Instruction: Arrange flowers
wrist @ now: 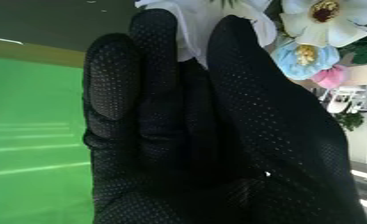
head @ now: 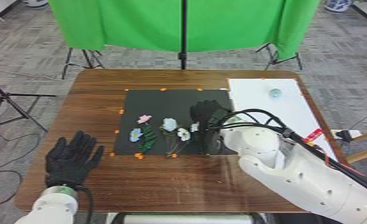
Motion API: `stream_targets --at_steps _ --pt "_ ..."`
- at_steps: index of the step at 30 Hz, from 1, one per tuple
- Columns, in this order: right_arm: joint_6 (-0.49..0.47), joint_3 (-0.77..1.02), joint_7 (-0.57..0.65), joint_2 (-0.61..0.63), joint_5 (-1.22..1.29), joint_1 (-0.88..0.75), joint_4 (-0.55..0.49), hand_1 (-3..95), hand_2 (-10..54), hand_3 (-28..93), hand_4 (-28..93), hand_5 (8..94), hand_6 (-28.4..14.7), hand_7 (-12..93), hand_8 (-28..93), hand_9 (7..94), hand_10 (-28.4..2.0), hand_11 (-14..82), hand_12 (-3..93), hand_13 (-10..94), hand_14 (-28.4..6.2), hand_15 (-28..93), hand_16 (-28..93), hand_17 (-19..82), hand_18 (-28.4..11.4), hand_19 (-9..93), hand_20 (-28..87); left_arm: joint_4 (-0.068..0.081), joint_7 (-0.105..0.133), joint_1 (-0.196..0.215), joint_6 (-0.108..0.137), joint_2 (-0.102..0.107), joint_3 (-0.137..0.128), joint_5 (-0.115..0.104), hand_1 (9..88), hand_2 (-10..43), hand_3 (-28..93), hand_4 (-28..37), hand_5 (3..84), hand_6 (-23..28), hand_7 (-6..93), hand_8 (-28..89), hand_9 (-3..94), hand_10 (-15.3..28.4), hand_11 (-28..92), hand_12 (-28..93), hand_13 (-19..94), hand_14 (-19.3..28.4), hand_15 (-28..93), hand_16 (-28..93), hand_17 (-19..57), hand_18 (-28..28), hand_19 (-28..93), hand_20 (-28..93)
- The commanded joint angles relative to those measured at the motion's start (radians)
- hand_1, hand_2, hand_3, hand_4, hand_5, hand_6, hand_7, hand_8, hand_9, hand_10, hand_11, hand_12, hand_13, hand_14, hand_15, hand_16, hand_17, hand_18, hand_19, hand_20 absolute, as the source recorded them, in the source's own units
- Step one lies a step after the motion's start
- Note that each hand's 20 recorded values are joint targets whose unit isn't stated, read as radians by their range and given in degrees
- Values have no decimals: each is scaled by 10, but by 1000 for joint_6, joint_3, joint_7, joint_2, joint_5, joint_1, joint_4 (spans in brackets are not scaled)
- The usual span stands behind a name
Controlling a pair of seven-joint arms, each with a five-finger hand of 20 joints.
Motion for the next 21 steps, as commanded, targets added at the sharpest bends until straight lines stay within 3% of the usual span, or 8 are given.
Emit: stream_targets --at_steps 1,3,5,7,13,15,19,21 --pt "-63 48 3 10 11 -17 -38 636 -95 615 -283 646 -22 199 -26 678 -144 161 234 676 -56 346 394 488 -140 744 281 32 -1 40 43 -7 13 -39 321 107 741 -283 456 79 305 -143 423 149 375 121 339 149 569 -69 -34 153 444 197" --pt "-69 60 19 15 51 -27 -55 634 -95 619 -283 613 -23 188 -107 657 -150 178 200 667 -58 347 389 483 -143 749 277 27 3 35 74 -7 14 -51 323 100 742 -283 453 80 307 -145 423 149 378 121 340 149 571 -70 -34 153 445 197" --pt "-93 74 25 20 69 -36 -72 634 -95 616 -283 586 -27 174 -112 646 -150 178 196 661 -59 350 388 481 -145 751 276 23 14 23 121 -6 16 -83 326 97 746 -283 459 81 311 -145 424 148 380 120 339 149 572 -71 -33 153 446 197" --pt "-101 85 33 22 85 -42 -84 634 -95 610 -283 571 -28 168 -110 638 -152 176 194 656 -61 351 386 479 -147 753 275 28 21 17 116 -6 17 -100 328 101 751 -283 467 80 318 -149 427 147 386 119 341 149 575 -72 -32 152 449 198" --pt "-138 121 25 38 126 -60 -119 603 -95 649 -283 553 -31 158 -106 620 -158 170 188 640 -72 366 362 465 -158 762 264 28 23 10 123 -7 19 -102 328 112 759 -283 478 78 327 -157 432 149 397 114 344 152 590 -76 -30 152 454 198" --pt "-150 143 19 47 118 -65 -129 584 -95 665 -283 550 -33 156 -105 616 -160 167 186 636 -80 376 352 459 -163 766 260 28 22 8 114 -9 19 -99 326 115 759 -283 478 78 328 -158 432 149 398 113 344 152 593 -78 -30 152 456 198" --pt "-49 208 43 61 123 -68 -119 548 -95 701 -283 539 -34 152 -103 603 -164 160 184 621 -100 397 319 451 -170 775 254 29 19 13 92 -6 22 -88 324 117 760 -283 479 77 329 -159 432 149 399 110 343 151 594 -81 -31 153 457 196" --pt "50 225 86 61 146 -44 -82 494 -95 742 -282 537 -36 146 -98 599 -167 154 182 615 -124 436 243 438 -178 781 243 21 19 17 102 1 23 -88 322 119 760 -283 478 78 328 -160 431 149 399 110 343 152 594 -82 -31 153 457 196"
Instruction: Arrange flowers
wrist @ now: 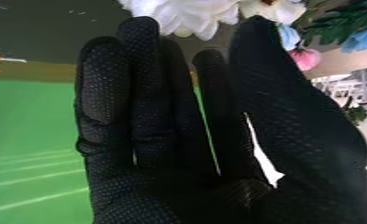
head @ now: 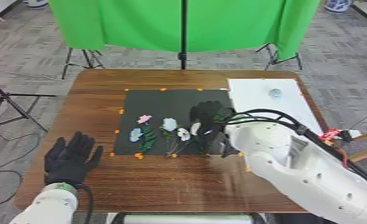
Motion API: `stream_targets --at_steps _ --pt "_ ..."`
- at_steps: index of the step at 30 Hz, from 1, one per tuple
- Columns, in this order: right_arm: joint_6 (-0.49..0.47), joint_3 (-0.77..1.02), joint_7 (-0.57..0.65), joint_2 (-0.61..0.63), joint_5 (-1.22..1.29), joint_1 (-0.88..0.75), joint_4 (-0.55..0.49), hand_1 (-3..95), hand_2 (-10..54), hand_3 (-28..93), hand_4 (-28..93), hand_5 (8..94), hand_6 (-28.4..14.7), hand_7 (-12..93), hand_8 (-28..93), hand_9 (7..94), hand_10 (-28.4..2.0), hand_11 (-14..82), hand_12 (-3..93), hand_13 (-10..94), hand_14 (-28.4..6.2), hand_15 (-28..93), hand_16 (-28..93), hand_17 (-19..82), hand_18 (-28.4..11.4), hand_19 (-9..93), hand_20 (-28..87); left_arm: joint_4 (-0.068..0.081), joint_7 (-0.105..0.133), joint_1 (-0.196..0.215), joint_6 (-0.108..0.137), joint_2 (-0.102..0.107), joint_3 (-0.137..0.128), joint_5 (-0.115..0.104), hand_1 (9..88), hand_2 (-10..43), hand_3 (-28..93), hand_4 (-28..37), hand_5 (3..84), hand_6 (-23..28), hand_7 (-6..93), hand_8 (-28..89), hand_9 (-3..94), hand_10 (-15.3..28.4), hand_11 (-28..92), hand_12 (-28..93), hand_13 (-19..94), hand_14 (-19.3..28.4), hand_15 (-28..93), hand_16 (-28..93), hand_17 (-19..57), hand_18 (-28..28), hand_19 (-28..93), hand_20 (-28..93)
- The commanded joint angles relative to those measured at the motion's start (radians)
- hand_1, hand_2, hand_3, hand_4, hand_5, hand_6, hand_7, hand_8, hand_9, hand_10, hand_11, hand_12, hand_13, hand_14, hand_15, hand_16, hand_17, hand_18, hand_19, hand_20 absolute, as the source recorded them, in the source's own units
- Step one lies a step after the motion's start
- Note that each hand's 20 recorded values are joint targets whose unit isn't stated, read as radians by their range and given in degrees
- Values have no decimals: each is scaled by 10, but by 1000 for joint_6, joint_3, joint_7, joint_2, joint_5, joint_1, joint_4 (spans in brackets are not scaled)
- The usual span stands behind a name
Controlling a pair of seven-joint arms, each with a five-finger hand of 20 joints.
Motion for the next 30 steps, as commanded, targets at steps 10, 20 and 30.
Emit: stream_targets --at_steps 10,20,30 --pt "406 173 146 50 -73 94 342 444 -95 795 -266 545 -42 169 -107 502 -197 137 179 416 -176 430 163 281 -215 634 164 26 -19 61 -21 14 19 67 318 129 754 -283 479 80 319 -154 430 152 394 112 343 150 592 -79 -31 153 456 194" --pt "164 300 128 19 -47 9 465 453 -95 810 -281 457 -35 177 -114 348 -188 76 151 261 -186 324 113 191 -231 502 126 18 -15 76 -34 16 11 73 318 131 753 -283 480 81 311 -148 431 153 389 116 344 152 588 -76 -32 154 455 193" --pt "65 295 51 -33 -41 48 573 460 -95 808 -283 421 -16 202 -133 268 -152 59 108 222 -160 258 95 207 -222 452 114 36 12 68 -98 11 28 46 316 116 765 -283 474 78 308 -146 430 151 386 121 343 151 583 -73 -33 153 451 192"
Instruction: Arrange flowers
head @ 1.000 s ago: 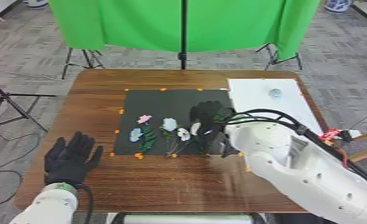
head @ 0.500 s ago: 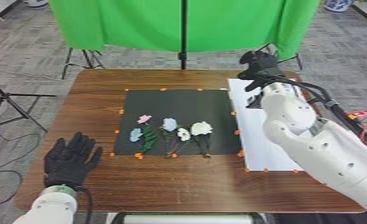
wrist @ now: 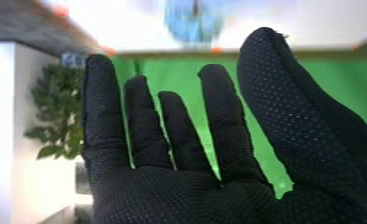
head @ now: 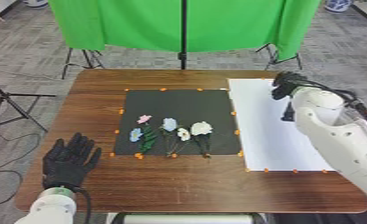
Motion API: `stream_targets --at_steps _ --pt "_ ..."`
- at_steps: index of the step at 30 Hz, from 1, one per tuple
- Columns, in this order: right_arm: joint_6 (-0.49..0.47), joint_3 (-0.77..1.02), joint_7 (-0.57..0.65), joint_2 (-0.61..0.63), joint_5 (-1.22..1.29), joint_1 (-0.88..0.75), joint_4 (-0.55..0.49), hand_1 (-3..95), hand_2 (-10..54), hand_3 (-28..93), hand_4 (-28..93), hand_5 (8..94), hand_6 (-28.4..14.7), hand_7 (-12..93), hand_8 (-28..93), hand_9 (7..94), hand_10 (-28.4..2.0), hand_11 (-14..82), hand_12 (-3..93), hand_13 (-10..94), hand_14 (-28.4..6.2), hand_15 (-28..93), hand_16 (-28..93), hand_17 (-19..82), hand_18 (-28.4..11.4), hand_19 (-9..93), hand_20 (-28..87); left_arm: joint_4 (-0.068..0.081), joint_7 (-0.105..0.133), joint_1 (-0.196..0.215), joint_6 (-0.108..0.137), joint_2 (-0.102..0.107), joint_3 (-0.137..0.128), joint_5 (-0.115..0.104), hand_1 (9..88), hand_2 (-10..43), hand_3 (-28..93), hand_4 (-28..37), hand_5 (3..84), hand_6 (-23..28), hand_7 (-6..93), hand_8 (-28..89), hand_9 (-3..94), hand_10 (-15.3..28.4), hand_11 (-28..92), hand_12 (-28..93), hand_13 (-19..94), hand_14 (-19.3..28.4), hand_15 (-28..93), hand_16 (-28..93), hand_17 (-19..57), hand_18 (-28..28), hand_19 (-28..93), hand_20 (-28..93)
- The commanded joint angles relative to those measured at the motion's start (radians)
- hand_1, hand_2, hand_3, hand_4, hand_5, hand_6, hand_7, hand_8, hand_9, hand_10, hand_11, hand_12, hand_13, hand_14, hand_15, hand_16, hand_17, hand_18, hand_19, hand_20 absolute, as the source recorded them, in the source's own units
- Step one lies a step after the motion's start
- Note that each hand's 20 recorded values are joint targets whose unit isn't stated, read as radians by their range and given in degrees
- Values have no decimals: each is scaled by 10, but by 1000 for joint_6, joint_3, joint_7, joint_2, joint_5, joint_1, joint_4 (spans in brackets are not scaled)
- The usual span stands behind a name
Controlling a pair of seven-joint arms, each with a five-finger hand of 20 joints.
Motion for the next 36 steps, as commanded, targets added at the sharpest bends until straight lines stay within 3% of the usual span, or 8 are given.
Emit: stream_targets --at_steps 1,6,11,13,16,21,28,36 --pt "-9 -12 -28 -37 1 10 62 468 -95 805 -282 422 -14 205 -135 263 -149 61 105 220 -160 256 93 212 -220 449 115 41 10 25 -52 -7 28 -32 315 114 766 -283 473 78 308 -146 430 150 386 122 344 150 583 -72 -33 153 450 192" --pt "6 -13 -10 -45 14 -4 81 494 -95 800 -282 442 -13 220 -144 291 -157 81 98 264 -154 279 92 258 -204 457 132 42 7 29 -41 -14 24 -42 315 111 766 -283 473 78 306 -145 430 150 383 123 344 150 579 -69 -33 153 446 194" --pt "41 -20 16 -31 28 -13 85 561 -93 783 -282 509 -12 227 -143 469 -159 153 154 455 -112 372 132 378 -148 524 188 44 -2 24 -30 -18 26 -46 317 113 762 -283 476 77 307 -145 431 150 381 124 346 150 577 -68 -33 153 445 195" --pt "61 -25 10 -23 13 -22 80 600 -94 728 -282 531 -8 220 -136 518 -152 182 179 505 -80 369 248 396 -135 593 211 45 -2 19 -27 -18 28 -45 317 115 761 -283 476 77 308 -145 432 150 381 124 347 150 577 -68 -33 154 445 196" --pt "130 -47 4 -13 2 -33 72 643 -95 671 -283 590 5 224 -108 632 -116 157 340 586 -50 387 370 420 -108 759 147 46 -3 15 -25 -19 28 -43 317 117 760 -283 478 78 308 -145 433 150 381 124 347 150 577 -67 -32 154 445 197" --pt "200 -63 -17 9 8 -56 28 644 -88 638 -282 665 -1 305 20 746 -100 167 475 668 -38 422 419 490 -113 694 239 46 -8 16 -25 -21 27 -38 317 119 760 -283 478 77 308 -146 433 151 381 124 348 150 576 -66 -32 154 445 198" --pt "290 -98 -9 105 39 -96 -193 634 -84 645 -283 677 -4 313 24 760 -101 168 477 680 -40 416 428 497 -116 690 261 42 -2 24 -24 -16 18 -38 317 120 760 -283 480 78 308 -146 434 151 381 124 349 150 576 -67 -32 154 445 198" --pt "208 -27 13 160 84 -256 -501 625 -80 656 -283 674 -17 294 32 753 -115 148 465 670 -50 413 420 490 -122 691 272 34 14 34 -24 0 4 -43 317 122 759 -283 479 77 308 -146 434 150 381 123 349 151 577 -68 -32 154 445 199"
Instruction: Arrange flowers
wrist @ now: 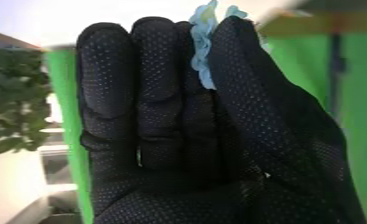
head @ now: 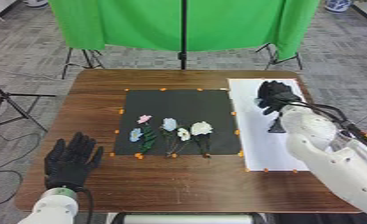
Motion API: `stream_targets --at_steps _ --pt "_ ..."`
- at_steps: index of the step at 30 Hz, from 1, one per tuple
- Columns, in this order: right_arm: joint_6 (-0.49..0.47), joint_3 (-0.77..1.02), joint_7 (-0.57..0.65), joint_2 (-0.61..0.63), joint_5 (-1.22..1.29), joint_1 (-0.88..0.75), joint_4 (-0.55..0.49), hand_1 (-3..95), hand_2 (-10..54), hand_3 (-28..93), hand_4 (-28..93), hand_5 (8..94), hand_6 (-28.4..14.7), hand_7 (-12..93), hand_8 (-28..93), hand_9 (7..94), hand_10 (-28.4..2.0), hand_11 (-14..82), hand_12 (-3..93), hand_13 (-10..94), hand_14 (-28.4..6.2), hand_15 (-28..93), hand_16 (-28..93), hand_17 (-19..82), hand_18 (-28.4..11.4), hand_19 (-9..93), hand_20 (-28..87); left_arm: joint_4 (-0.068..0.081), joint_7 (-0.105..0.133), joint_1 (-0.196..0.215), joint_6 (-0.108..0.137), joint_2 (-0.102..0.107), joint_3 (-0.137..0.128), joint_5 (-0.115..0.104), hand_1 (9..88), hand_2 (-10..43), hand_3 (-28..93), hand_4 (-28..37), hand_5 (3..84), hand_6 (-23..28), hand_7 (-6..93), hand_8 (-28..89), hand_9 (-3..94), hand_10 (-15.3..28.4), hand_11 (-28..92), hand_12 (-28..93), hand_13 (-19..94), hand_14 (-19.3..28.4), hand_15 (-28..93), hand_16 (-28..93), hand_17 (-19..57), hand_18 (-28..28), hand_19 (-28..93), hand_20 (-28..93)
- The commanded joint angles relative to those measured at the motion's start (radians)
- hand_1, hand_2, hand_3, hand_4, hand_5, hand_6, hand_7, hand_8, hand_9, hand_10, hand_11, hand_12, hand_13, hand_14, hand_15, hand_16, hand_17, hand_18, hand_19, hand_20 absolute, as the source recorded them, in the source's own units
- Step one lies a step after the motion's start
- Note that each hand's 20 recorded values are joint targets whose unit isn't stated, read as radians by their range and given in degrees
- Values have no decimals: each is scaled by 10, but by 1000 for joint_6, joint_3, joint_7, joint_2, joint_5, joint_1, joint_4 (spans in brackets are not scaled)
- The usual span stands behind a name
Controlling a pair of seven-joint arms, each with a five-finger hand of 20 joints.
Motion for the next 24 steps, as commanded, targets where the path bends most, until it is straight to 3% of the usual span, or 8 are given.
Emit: stream_targets --at_steps 1,3,6,8,11,16,24 --pt "-56 65 -1 47 30 -143 -261 624 -80 657 -283 674 -18 290 33 751 -115 146 464 670 -50 413 419 489 -122 690 273 17 3 42 20 11 -4 -7 317 122 759 -283 479 77 308 -145 434 151 381 123 349 151 577 -68 -32 154 445 199" --pt "-93 93 -11 41 15 -206 -310 624 -75 659 -283 671 -21 282 35 749 -117 143 463 667 -51 412 417 488 -124 691 273 16 0 43 20 8 -4 1 316 122 761 -283 479 77 308 -145 434 150 381 123 349 151 577 -67 -32 154 444 199" --pt "-83 92 -13 40 -3 -266 -356 621 -74 665 -283 669 -23 266 38 746 -119 138 460 661 -55 411 412 485 -127 694 275 18 -4 45 23 7 -4 -7 316 122 761 -283 480 78 307 -146 434 150 381 123 349 151 577 -67 -32 154 445 199" --pt "-61 105 -3 29 -3 -320 -380 620 -74 667 -283 669 -23 262 41 745 -121 136 460 661 -56 411 410 484 -128 694 275 19 -16 41 30 9 -7 9 316 122 761 -283 480 78 306 -146 434 150 381 123 350 151 576 -67 -32 154 444 199" --pt "-42 102 7 14 -22 -359 -398 612 -76 670 -283 670 -24 258 44 747 -123 132 454 660 -63 412 407 472 -138 696 276 22 -12 36 26 7 -10 20 317 121 760 -283 480 77 307 -145 434 149 381 124 350 151 575 -68 -32 154 444 199" --pt "71 27 25 -11 -35 -308 -359 607 -79 673 -283 673 -28 248 45 747 -126 129 447 658 -68 420 398 466 -143 700 275 21 -6 42 32 6 -20 16 319 121 759 -283 480 77 308 -145 434 150 380 124 351 150 576 -68 -31 154 444 199" --pt "88 7 74 -41 -88 -310 -334 606 -91 677 -283 656 -41 226 39 724 -130 121 433 638 -65 432 394 473 -145 720 273 22 1 36 36 -1 -11 7 323 118 760 -283 480 76 310 -146 436 150 380 123 352 151 575 -67 -31 154 444 200"
